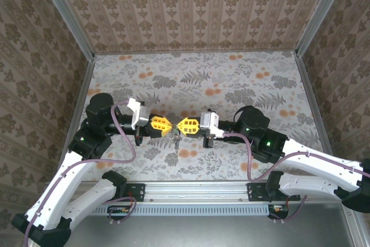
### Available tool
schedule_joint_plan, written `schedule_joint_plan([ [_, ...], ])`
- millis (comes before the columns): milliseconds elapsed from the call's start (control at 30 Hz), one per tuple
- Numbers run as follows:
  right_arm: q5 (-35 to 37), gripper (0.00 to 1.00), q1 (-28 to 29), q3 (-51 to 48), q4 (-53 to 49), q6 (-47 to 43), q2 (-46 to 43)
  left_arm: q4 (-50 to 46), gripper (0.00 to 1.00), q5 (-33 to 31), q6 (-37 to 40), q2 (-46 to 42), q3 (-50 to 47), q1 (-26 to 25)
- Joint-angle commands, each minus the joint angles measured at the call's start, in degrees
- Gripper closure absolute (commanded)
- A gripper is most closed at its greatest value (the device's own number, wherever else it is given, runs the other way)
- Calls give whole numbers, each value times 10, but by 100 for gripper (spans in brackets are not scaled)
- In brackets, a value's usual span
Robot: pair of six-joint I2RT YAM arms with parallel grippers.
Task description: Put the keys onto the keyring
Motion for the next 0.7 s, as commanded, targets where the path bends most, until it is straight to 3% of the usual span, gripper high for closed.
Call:
schedule_joint_plan([
  [0,14,100,-5,6,22,-3,8,23,100,22,-8,-1,-2,6],
  [667,11,100,-6,4,32,-10,1,22,100,22,-7,-3,-3,7],
])
